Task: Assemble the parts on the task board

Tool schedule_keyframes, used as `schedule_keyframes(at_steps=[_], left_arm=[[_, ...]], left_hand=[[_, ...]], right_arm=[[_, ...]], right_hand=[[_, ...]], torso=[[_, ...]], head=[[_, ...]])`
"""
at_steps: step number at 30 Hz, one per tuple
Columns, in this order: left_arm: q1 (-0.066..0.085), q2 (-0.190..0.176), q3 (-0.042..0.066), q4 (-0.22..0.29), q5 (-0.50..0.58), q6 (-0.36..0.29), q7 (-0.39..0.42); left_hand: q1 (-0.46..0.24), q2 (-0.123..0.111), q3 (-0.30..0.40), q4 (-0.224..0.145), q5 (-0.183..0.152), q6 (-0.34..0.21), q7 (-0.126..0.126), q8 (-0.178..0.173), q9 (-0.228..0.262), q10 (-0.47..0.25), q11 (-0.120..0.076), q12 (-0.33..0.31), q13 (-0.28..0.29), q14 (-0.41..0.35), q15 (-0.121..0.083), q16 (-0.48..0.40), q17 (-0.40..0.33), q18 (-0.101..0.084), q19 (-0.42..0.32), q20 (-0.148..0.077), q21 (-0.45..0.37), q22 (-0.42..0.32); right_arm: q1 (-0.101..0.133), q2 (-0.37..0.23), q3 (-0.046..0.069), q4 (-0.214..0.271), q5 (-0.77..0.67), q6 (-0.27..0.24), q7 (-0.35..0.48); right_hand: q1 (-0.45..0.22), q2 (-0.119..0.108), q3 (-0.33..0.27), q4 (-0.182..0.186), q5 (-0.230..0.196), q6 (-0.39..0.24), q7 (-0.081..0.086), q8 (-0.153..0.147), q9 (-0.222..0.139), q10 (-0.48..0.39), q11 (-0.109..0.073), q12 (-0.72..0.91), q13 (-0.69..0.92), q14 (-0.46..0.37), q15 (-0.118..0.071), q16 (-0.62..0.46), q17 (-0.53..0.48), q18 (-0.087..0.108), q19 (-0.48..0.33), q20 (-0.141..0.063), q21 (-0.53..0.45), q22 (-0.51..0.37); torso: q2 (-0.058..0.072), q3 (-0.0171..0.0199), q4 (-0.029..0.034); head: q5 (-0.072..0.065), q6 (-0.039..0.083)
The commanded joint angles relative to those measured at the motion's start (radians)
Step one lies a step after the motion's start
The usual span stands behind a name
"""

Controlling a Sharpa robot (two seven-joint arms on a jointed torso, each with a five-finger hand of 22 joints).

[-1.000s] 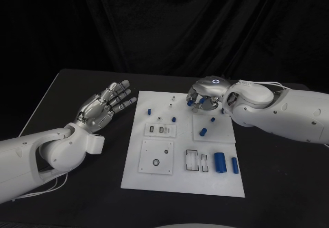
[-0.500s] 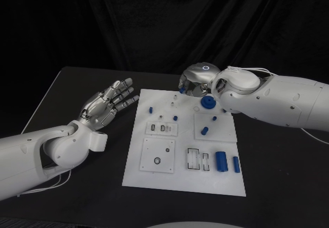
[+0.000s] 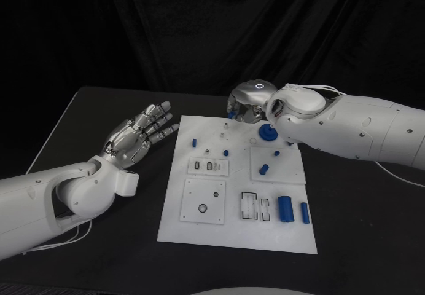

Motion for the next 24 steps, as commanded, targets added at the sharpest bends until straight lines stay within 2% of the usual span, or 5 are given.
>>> schedule_keyframes(at_steps=[1, 5, 8, 20, 24], left_arm=[[0.002, 0.004, 0.001, -0.001, -0.002, 0.021, 0.103], [0.002, 0.007, 0.001, -0.004, -0.002, 0.025, 0.099], [0.002, 0.008, 0.001, -0.007, -0.002, 0.027, 0.097], [0.002, 0.018, 0.001, -0.016, -0.002, 0.038, 0.086], [0.002, 0.023, 0.001, -0.020, -0.002, 0.043, 0.084]], left_hand=[[-0.005, -0.003, 0.000, -0.006, 0.003, -0.006, 0.000, -0.004, -0.001, -0.007, 0.003, -0.006, -0.001, -0.005, 0.004, -0.004, -0.001, 0.016, -0.005, 0.000, -0.004, -0.001], [-0.005, -0.002, 0.001, -0.006, 0.004, -0.006, 0.000, -0.004, -0.001, -0.007, 0.003, -0.006, -0.001, -0.005, 0.004, -0.004, -0.001, 0.016, -0.006, 0.000, -0.004, -0.001], [-0.005, -0.002, 0.001, -0.006, 0.004, -0.007, 0.000, -0.005, -0.001, -0.007, 0.003, -0.006, -0.001, -0.006, 0.005, -0.004, -0.001, 0.016, -0.006, 0.001, -0.005, -0.001], [-0.006, 0.000, 0.003, -0.006, 0.004, -0.005, 0.001, -0.004, -0.001, -0.008, 0.006, -0.006, -0.001, -0.006, 0.008, -0.004, -0.001, 0.015, -0.006, 0.003, -0.005, -0.001], [-0.006, 0.000, 0.003, -0.006, 0.004, -0.003, 0.001, -0.004, 0.000, -0.008, 0.007, -0.005, -0.001, -0.006, 0.009, -0.004, -0.001, 0.015, -0.006, 0.003, -0.005, -0.001]], right_arm=[[-0.004, 0.003, 0.001, -0.005, 0.001, 0.013, -0.014], [-0.009, 0.008, 0.001, -0.011, 0.001, 0.015, -0.014], [-0.014, 0.012, 0.001, -0.016, 0.001, 0.012, -0.011], [-0.027, 0.023, 0.001, -0.022, 0.001, 0.007, -0.004], [-0.028, 0.024, 0.001, -0.022, 0.001, 0.007, -0.002]], right_hand=[[-0.006, -0.001, -0.006, 0.004, -0.006, 0.016, -0.024, 0.004, 0.056, -0.004, 0.003, -0.006, -0.001, 0.016, -0.003, -0.004, -0.001, -0.017, -0.001, 0.000, -0.005, 0.000], [-0.007, -0.002, -0.006, 0.004, -0.008, 0.014, -0.024, 0.003, 0.056, -0.005, 0.004, -0.007, -0.001, 0.016, -0.002, -0.004, -0.001, -0.017, -0.001, 0.000, -0.005, 0.000], [-0.007, -0.001, -0.006, 0.005, -0.010, 0.014, -0.024, 0.002, 0.056, -0.005, 0.004, -0.007, -0.001, 0.016, -0.002, -0.004, -0.001, -0.017, -0.001, 0.000, -0.005, 0.000], [-0.009, -0.002, -0.007, 0.007, -0.013, 0.012, -0.024, 0.000, 0.056, -0.006, 0.005, -0.008, -0.001, 0.015, -0.001, -0.004, 0.000, -0.017, -0.001, 0.001, -0.005, 0.001], [-0.010, -0.002, -0.007, 0.007, -0.015, 0.012, -0.024, 0.000, 0.056, -0.006, 0.005, -0.008, 0.000, 0.015, -0.001, -0.004, -0.002, -0.018, -0.001, 0.001, -0.005, 0.002]], torso=[[0.000, 0.0001, -0.0010], [-0.001, 0.0005, -0.0041], [0.000, 0.0005, -0.0003], [0.000, 0.0000, -0.0013], [0.000, -0.0004, 0.0004]], head=[[0.003, 0.001], [0.006, 0.001], [0.002, 0.002], [0.002, 0.003], [-0.002, 0.004]])
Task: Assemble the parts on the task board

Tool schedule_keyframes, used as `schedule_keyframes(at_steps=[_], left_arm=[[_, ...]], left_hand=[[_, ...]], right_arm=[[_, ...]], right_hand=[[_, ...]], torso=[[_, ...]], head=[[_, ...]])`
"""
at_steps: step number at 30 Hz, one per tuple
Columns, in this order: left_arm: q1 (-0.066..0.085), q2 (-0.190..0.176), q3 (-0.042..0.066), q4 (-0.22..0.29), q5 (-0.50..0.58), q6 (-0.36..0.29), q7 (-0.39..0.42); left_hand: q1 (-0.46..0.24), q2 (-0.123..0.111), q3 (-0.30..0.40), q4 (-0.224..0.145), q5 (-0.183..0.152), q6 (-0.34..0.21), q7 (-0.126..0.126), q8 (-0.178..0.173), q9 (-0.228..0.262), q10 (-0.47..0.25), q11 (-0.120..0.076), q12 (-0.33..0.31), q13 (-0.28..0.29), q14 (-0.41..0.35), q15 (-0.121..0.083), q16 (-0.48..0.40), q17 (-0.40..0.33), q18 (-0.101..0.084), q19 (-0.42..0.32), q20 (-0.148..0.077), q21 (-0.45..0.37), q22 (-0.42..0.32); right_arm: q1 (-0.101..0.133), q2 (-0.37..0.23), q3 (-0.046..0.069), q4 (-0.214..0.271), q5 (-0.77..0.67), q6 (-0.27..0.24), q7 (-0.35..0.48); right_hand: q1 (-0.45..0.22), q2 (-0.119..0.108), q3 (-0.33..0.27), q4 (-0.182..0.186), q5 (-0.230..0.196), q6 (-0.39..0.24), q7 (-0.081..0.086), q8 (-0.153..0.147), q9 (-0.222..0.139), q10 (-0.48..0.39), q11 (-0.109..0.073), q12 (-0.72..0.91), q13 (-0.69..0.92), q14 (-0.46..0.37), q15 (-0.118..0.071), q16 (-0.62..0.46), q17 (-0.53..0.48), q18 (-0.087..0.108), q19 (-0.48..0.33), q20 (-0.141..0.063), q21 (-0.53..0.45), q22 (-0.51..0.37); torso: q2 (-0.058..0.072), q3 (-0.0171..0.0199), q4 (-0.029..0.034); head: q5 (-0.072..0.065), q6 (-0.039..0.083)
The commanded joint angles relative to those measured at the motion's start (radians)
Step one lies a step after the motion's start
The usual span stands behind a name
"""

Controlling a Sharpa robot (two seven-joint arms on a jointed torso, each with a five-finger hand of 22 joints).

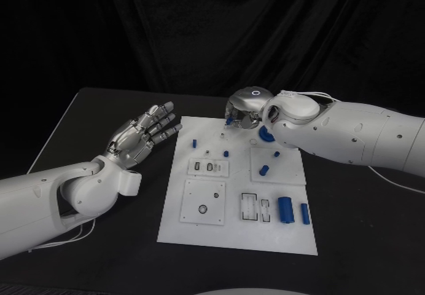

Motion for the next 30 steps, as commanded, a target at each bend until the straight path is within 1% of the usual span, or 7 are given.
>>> schedule_keyframes(at_steps=[1, 6, 9, 11, 15, 22, 30], left_arm=[[0.002, 0.005, 0.001, -0.001, -0.003, 0.027, 0.084], [0.002, 0.006, 0.001, -0.004, -0.003, 0.030, 0.082], [0.002, 0.007, 0.001, -0.006, -0.003, 0.032, 0.079], [0.002, 0.008, 0.001, -0.006, -0.003, 0.033, 0.078], [0.002, 0.011, 0.001, -0.007, -0.003, 0.037, 0.075], [0.002, 0.017, 0.001, -0.010, -0.003, 0.041, 0.074], [0.002, 0.020, 0.001, -0.014, -0.003, 0.044, 0.068]], left_hand=[[-0.006, 0.001, 0.000, -0.003, 0.004, -0.002, 0.001, -0.004, 0.000, -0.004, 0.003, -0.005, -0.001, -0.002, 0.005, -0.004, -0.001, 0.015, -0.007, 0.004, -0.005, -0.001], [-0.006, 0.001, 0.001, -0.004, 0.005, -0.001, 0.001, -0.003, 0.000, -0.004, 0.004, -0.005, -0.001, -0.002, 0.006, -0.004, -0.001, 0.015, -0.006, 0.004, -0.005, -0.001], [-0.006, 0.001, 0.002, -0.004, 0.005, 0.000, 0.002, -0.003, 0.000, -0.003, 0.005, -0.004, -0.001, 0.000, 0.007, -0.002, 0.000, 0.015, -0.006, 0.004, -0.005, -0.001], [-0.006, 0.002, 0.003, -0.004, 0.005, 0.001, 0.002, -0.003, 0.000, -0.003, 0.006, -0.003, 0.000, 0.001, 0.007, -0.002, 0.000, 0.015, -0.006, 0.005, -0.005, -0.001], [-0.006, 0.002, 0.003, -0.004, 0.005, 0.001, 0.002, -0.003, 0.000, -0.003, 0.006, -0.003, 0.000, 0.001, 0.007, -0.002, 0.000, 0.015, -0.006, 0.005, -0.005, -0.001], [-0.006, 0.004, 0.008, -0.006, 0.007, 0.003, 0.005, -0.002, 0.001, -0.003, 0.010, -0.003, 0.000, 0.000, 0.010, -0.002, 0.000, 0.015, -0.007, 0.007, -0.005, -0.001], [-0.006, 0.004, 0.008, -0.006, 0.007, 0.003, 0.005, -0.002, 0.001, -0.003, 0.010, -0.003, 0.000, 0.000, 0.010, -0.002, 0.000, 0.015, -0.007, 0.007, -0.005, -0.001]], right_arm=[[-0.003, 0.001, 0.001, -0.001, -0.002, -0.001, -0.003], [-0.005, 0.005, 0.001, -0.002, -0.002, -0.001, -0.001], [-0.005, 0.006, 0.001, 0.000, -0.002, -0.002, 0.000], [-0.005, 0.006, 0.001, 0.000, -0.002, -0.003, 0.001], [-0.005, 0.007, 0.001, 0.002, -0.002, -0.001, 0.002], [-0.006, 0.007, 0.001, 0.008, 0.008, 0.002, 0.004], [-0.007, 0.004, 0.001, 0.017, 0.015, 0.008, 0.003]], right_hand=[[-0.010, -0.001, -0.001, 0.004, -0.005, 0.015, -0.020, 0.000, 0.056, -0.003, 0.001, -0.004, -0.001, 0.015, -0.001, -0.004, -0.002, -0.017, -0.002, 0.001, -0.006, 0.001], [-0.011, -0.001, -0.001, 0.004, -0.007, 0.015, -0.020, -0.001, 0.056, -0.003, 0.001, -0.004, -0.001, 0.014, 0.000, -0.005, -0.003, -0.018, -0.001, 0.002, -0.005, 0.002], [-0.011, -0.001, -0.001, 0.004, -0.007, 0.015, -0.020, -0.001, 0.056, -0.003, 0.001, -0.004, -0.001, 0.014, 0.000, -0.005, -0.003, -0.018, -0.001, 0.002, -0.005, 0.002], [-0.012, -0.001, -0.002, 0.006, -0.009, 0.015, -0.020, -0.002, 0.057, -0.003, 0.002, -0.004, 0.000, 0.014, 0.000, -0.005, -0.003, -0.018, 0.000, 0.002, -0.005, 0.004], [-0.012, -0.001, -0.002, 0.006, -0.009, 0.015, -0.020, -0.002, 0.057, -0.003, 0.002, -0.004, 0.000, 0.014, 0.000, -0.005, -0.003, -0.018, 0.000, 0.002, -0.005, 0.004], [-0.015, -0.002, -0.003, 0.009, -0.017, 0.011, -0.021, -0.005, 0.057, -0.007, 0.003, -0.006, -0.001, 0.013, 0.001, -0.005, -0.003, -0.018, 0.000, 0.003, -0.005, 0.005], [-0.017, -0.003, -0.005, 0.012, -0.028, 0.007, -0.020, -0.010, 0.057, -0.013, 0.005, -0.006, -0.001, 0.012, 0.003, -0.006, -0.006, -0.018, -0.001, 0.005, -0.006, 0.005]], torso=[[0.001, -0.0008, 0.0018], [0.000, -0.0004, 0.0005], [0.000, -0.0012, 0.0020], [0.000, -0.0015, 0.0019], [0.000, -0.0004, -0.0015], [0.000, -0.0005, 0.0008], [0.001, -0.0009, -0.0021]], head=[[-0.006, 0.000], [-0.009, 0.002], [-0.010, 0.001], [-0.008, 0.001], [-0.004, -0.001], [-0.006, -0.003], [-0.002, -0.005]])
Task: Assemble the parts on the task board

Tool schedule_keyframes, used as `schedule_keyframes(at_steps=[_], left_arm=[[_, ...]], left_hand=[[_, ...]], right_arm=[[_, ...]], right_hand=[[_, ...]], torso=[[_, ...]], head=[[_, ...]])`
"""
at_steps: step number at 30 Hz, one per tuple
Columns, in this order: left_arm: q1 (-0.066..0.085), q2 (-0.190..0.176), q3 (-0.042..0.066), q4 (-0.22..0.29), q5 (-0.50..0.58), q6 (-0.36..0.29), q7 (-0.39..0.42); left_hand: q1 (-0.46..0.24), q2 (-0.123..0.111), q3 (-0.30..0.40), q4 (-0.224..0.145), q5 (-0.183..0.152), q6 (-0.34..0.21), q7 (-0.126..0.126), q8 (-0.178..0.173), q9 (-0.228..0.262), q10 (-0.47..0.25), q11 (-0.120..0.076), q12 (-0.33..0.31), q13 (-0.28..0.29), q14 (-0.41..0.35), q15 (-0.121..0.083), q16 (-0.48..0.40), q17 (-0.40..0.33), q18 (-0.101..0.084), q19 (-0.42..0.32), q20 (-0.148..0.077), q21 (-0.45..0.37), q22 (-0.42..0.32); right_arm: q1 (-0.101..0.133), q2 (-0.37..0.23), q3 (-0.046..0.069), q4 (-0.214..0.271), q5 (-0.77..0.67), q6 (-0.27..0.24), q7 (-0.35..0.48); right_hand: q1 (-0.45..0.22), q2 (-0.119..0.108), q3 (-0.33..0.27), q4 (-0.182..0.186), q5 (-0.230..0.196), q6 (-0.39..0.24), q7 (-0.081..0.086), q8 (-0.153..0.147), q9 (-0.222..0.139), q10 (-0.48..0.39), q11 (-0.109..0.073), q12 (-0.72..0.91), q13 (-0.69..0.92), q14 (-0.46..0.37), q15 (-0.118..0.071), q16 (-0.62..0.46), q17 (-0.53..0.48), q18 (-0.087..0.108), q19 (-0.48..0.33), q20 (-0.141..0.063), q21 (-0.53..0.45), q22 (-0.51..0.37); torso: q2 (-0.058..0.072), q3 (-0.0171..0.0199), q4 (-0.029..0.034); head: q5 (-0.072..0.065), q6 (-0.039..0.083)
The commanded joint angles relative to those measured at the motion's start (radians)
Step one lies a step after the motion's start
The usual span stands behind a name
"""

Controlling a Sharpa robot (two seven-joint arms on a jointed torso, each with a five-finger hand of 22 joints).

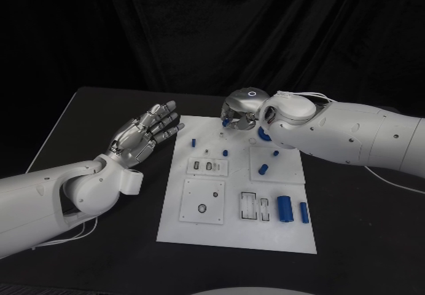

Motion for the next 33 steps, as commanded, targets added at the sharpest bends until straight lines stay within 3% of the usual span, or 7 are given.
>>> schedule_keyframes(at_steps=[1, 9, 13, 14, 15, 17, 33], left_arm=[[0.002, 0.001, 0.001, -0.001, -0.003, 0.020, 0.067], [0.002, 0.002, 0.001, -0.004, -0.003, 0.021, 0.060], [0.002, 0.003, 0.001, -0.004, -0.003, 0.021, 0.057], [0.002, 0.003, 0.001, -0.004, -0.003, 0.021, 0.057], [0.002, 0.003, 0.001, -0.004, -0.003, 0.022, 0.056], [0.002, 0.003, 0.001, -0.004, -0.003, 0.022, 0.055], [0.001, -0.005, 0.001, -0.003, -0.003, 0.023, 0.047]], left_hand=[[-0.005, 0.005, 0.008, -0.004, 0.004, 0.002, 0.006, -0.002, 0.000, 0.000, 0.008, -0.003, 0.000, 0.000, 0.010, -0.002, 0.000, 0.015, -0.003, 0.004, -0.005, -0.001], [-0.005, 0.005, 0.009, -0.004, 0.004, 0.001, 0.007, -0.003, 0.000, -0.001, 0.009, -0.004, 0.000, 0.000, 0.011, -0.002, 0.000, 0.014, -0.003, 0.005, -0.006, -0.001], [-0.005, 0.005, 0.010, -0.005, 0.004, 0.000, 0.007, -0.003, 0.000, -0.001, 0.009, -0.005, -0.001, 0.000, 0.011, -0.002, 0.000, 0.014, -0.003, 0.005, -0.006, -0.001], [-0.005, 0.005, 0.010, -0.005, 0.004, 0.000, 0.007, -0.003, 0.000, -0.001, 0.009, -0.005, -0.001, 0.000, 0.011, -0.002, 0.000, 0.014, -0.003, 0.005, -0.006, -0.001], [-0.005, 0.005, 0.010, -0.005, 0.004, 0.000, 0.007, -0.003, 0.000, -0.001, 0.009, -0.005, -0.001, 0.000, 0.011, -0.002, 0.000, 0.014, -0.003, 0.005, -0.006, -0.001], [-0.005, 0.005, 0.010, -0.005, 0.004, 0.000, 0.007, -0.003, 0.000, -0.001, 0.009, -0.005, -0.001, 0.000, 0.011, -0.002, 0.000, 0.014, -0.003, 0.005, -0.006, -0.001], [-0.005, 0.004, 0.014, -0.007, 0.005, 0.002, 0.008, -0.003, 0.000, -0.003, 0.010, -0.005, -0.001, 0.000, 0.014, -0.001, 0.000, 0.014, -0.003, 0.007, -0.005, -0.001]], right_arm=[[-0.003, -0.002, 0.001, 0.005, 0.006, 0.007, -0.003], [-0.003, 0.002, 0.001, 0.000, 0.006, 0.014, -0.020], [-0.004, 0.008, 0.001, -0.007, 0.007, 0.039, -0.052], [-0.004, 0.009, 0.001, -0.009, 0.007, 0.042, -0.055], [-0.004, 0.010, 0.001, -0.011, 0.007, 0.044, -0.058], [-0.004, 0.012, 0.001, -0.014, 0.007, 0.046, -0.062], [-0.004, 0.004, 0.001, -0.016, 0.007, 0.036, -0.062]], right_hand=[[-0.010, 0.002, -0.001, 0.005, -0.004, 0.000, -0.009, 0.000, 0.056, -0.008, -0.002, -0.007, -0.001, 0.012, 0.003, -0.006, 0.000, -0.018, -0.001, 0.005, -0.006, 0.001], [-0.015, -0.001, -0.002, 0.013, -0.011, -0.017, -0.005, -0.014, 0.054, -0.030, 0.005, -0.008, -0.002, 0.010, 0.008, -0.006, -0.001, -0.018, -0.002, 0.009, -0.007, 0.002], [-0.024, -0.018, -0.004, 0.024, -0.017, -0.099, -0.021, -0.066, 0.033, -0.123, 0.030, -0.007, -0.002, 0.005, 0.028, -0.009, -0.010, -0.016, -0.010, 0.025, -0.015, -0.006], [-0.028, -0.025, -0.009, 0.026, -0.020, -0.133, -0.021, -0.079, 0.023, -0.153, 0.034, -0.007, -0.003, 0.001, 0.031, -0.013, -0.019, -0.014, -0.016, 0.028, -0.020, -0.014], [-0.040, -0.065, -0.034, 0.021, -0.041, -0.256, -0.046, -0.074, -0.006, -0.256, 0.054, 0.013, -0.008, -0.017, 0.024, -0.037, -0.075, -0.002, -0.047, 0.027, -0.048, -0.057], [-0.042, -0.037, -0.050, 0.023, -0.042, -0.334, -0.057, -0.079, -0.029, -0.331, 0.055, -0.006, 0.002, -0.031, 0.025, -0.046, -0.089, 0.002, -0.063, 0.028, -0.064, -0.073], [-0.033, -0.018, -0.073, 0.013, -0.033, -0.288, -0.054, -0.062, -0.027, -0.310, 0.047, 0.003, 0.014, -0.033, 0.019, -0.041, -0.082, 0.001, -0.062, 0.023, -0.067, -0.066]], torso=[[0.000, -0.0002, -0.0010], [0.001, 0.0007, -0.0001], [0.001, 0.0007, 0.0002], [0.001, 0.0007, 0.0002], [0.001, 0.0006, -0.0001], [0.000, 0.0006, -0.0008], [0.001, 0.0003, 0.0004]], head=[[0.002, -0.002], [-0.001, -0.005], [-0.002, -0.004], [-0.002, -0.004], [-0.002, -0.006], [-0.002, -0.007], [-0.006, -0.013]])
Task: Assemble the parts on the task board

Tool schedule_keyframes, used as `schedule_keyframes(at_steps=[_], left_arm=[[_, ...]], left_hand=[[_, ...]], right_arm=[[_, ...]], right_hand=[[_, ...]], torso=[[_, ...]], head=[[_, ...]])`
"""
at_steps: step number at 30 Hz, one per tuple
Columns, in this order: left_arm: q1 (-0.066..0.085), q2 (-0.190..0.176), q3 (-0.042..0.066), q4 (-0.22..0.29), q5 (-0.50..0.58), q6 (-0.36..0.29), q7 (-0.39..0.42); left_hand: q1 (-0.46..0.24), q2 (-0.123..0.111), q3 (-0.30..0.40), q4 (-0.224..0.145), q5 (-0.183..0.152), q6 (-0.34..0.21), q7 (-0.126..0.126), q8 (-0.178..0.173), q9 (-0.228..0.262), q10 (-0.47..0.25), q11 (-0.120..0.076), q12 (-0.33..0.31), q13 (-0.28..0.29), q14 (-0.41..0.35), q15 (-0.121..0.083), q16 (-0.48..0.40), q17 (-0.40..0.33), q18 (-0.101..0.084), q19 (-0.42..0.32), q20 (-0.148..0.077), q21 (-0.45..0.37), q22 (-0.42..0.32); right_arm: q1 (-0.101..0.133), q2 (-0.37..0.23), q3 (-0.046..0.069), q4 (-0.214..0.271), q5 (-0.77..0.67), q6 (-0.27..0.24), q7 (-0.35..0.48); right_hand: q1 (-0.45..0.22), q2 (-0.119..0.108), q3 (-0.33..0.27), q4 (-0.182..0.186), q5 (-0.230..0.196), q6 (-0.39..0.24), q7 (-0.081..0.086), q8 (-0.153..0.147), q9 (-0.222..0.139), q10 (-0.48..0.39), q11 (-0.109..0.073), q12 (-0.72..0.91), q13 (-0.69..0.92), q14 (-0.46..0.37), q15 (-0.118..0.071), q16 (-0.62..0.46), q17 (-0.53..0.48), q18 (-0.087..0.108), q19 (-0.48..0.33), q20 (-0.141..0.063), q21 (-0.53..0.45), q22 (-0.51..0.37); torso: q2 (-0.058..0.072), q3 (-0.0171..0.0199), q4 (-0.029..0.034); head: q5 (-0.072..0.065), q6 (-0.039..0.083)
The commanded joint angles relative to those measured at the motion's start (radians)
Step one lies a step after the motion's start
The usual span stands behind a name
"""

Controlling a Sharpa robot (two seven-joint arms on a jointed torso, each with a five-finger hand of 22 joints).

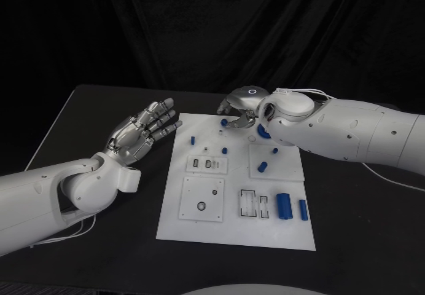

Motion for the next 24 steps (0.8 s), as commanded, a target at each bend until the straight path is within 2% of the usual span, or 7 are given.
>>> schedule_keyframes(at_steps=[1, 9, 11, 15, 18, 22, 24], left_arm=[[0.001, -0.001, 0.001, 0.001, -0.003, 0.016, 0.047], [0.001, -0.001, 0.001, 0.001, -0.003, 0.017, 0.045], [0.001, -0.001, 0.001, 0.001, -0.003, 0.017, 0.044], [0.001, -0.002, 0.001, 0.001, -0.003, 0.016, 0.043], [0.001, -0.002, 0.001, 0.001, -0.003, 0.016, 0.042], [0.001, -0.003, 0.001, 0.001, -0.003, 0.015, 0.041], [0.001, -0.003, 0.001, 0.001, -0.003, 0.014, 0.040]], left_hand=[[-0.005, 0.004, 0.007, 0.000, 0.005, 0.002, 0.008, -0.003, 0.000, 0.001, 0.006, -0.005, -0.001, 0.000, 0.006, -0.001, 0.000, 0.014, -0.003, 0.007, -0.005, -0.001], [-0.004, 0.005, 0.011, 0.000, 0.007, 0.001, 0.009, -0.003, 0.000, 0.000, 0.006, -0.005, -0.001, 0.000, 0.008, -0.001, 0.000, 0.014, -0.002, 0.008, -0.005, -0.001], [-0.004, 0.005, 0.011, 0.000, 0.007, 0.001, 0.009, -0.003, 0.000, 0.000, 0.006, -0.005, -0.001, 0.000, 0.008, -0.001, 0.000, 0.014, -0.002, 0.008, -0.005, -0.001], [-0.005, 0.006, 0.014, 0.000, 0.007, 0.000, 0.009, -0.003, 0.000, 0.000, 0.006, -0.006, -0.001, 0.001, 0.009, -0.001, 0.000, 0.014, -0.002, 0.009, -0.005, 0.000], [-0.005, 0.006, 0.014, 0.000, 0.007, 0.000, 0.009, -0.003, 0.000, 0.000, 0.006, -0.006, -0.001, 0.001, 0.009, -0.001, 0.000, 0.014, -0.002, 0.009, -0.005, 0.000], [-0.005, 0.007, 0.016, 0.001, 0.008, 0.000, 0.009, -0.003, 0.000, -0.001, 0.006, -0.006, -0.001, 0.001, 0.010, -0.001, 0.000, 0.014, -0.002, 0.010, -0.005, 0.000], [-0.005, 0.007, 0.016, 0.001, 0.008, 0.000, 0.009, -0.003, 0.000, -0.001, 0.006, -0.006, -0.001, 0.001, 0.010, -0.001, 0.000, 0.014, -0.002, 0.010, -0.005, 0.000]], right_arm=[[-0.003, -0.003, 0.001, 0.000, -0.002, -0.004, -0.024], [-0.003, -0.004, 0.001, 0.000, -0.002, -0.018, -0.015], [-0.003, -0.004, 0.001, 0.000, -0.002, -0.021, -0.013], [-0.004, -0.003, 0.001, 0.000, 0.005, -0.026, -0.011], [-0.004, -0.003, 0.001, -0.001, 0.025, -0.028, -0.009], [-0.004, -0.006, 0.001, -0.001, 0.044, -0.036, -0.009], [-0.004, -0.008, 0.001, 0.000, 0.048, -0.040, -0.009]], right_hand=[[-0.001, 0.013, -0.007, 0.001, 0.007, 0.010, 0.002, 0.006, 0.001, 0.011, -0.001, 0.004, 0.003, -0.003, -0.002, 0.002, 0.002, 0.001, -0.002, -0.004, -0.005, 0.002], [-0.011, 0.045, -0.014, 0.011, 0.036, 0.060, 0.011, 0.019, 0.005, 0.036, -0.007, 0.004, 0.008, 0.002, -0.007, 0.009, 0.015, -0.002, 0.007, -0.009, -0.001, 0.016], [-0.015, 0.058, -0.011, 0.015, 0.047, 0.095, 0.002, 0.033, 0.011, 0.045, -0.006, 0.005, 0.009, 0.005, -0.006, 0.013, 0.021, -0.003, 0.011, -0.009, 0.001, 0.022], [-0.016, 0.063, -0.010, 0.016, 0.050, 0.109, 0.000, 0.036, 0.014, 0.051, -0.008, 0.006, 0.009, 0.006, -0.007, 0.015, 0.026, -0.005, 0.016, -0.009, 0.004, 0.029], [-0.026, 0.080, -0.006, 0.025, 0.064, 0.121, 0.001, 0.038, 0.015, 0.060, -0.008, 0.007, 0.009, 0.009, -0.006, 0.018, 0.031, -0.005, 0.019, -0.009, 0.006, 0.033], [-0.032, 0.087, -0.005, 0.028, 0.076, 0.127, 0.012, 0.035, 0.016, 0.064, -0.006, 0.006, 0.007, 0.012, 0.004, 0.022, 0.039, -0.007, 0.022, -0.004, 0.008, 0.038], [-0.017, 0.082, 0.002, 0.011, 0.084, 0.125, 0.016, 0.029, 0.014, 0.058, -0.002, 0.001, 0.003, 0.011, 0.008, 0.022, 0.036, -0.006, 0.021, 0.002, 0.007, 0.038]], torso=[[0.000, -0.0001, -0.0004], [0.001, 0.0003, -0.0032], [0.001, 0.0008, -0.0030], [0.001, 0.0013, -0.0013], [0.001, 0.0008, -0.0005], [0.001, 0.0007, -0.0001], [0.001, 0.0005, -0.0002]], head=[[-0.002, -0.001], [-0.004, -0.002], [-0.006, -0.002], [-0.008, -0.002], [-0.008, -0.003], [-0.008, -0.002], [-0.008, -0.001]])
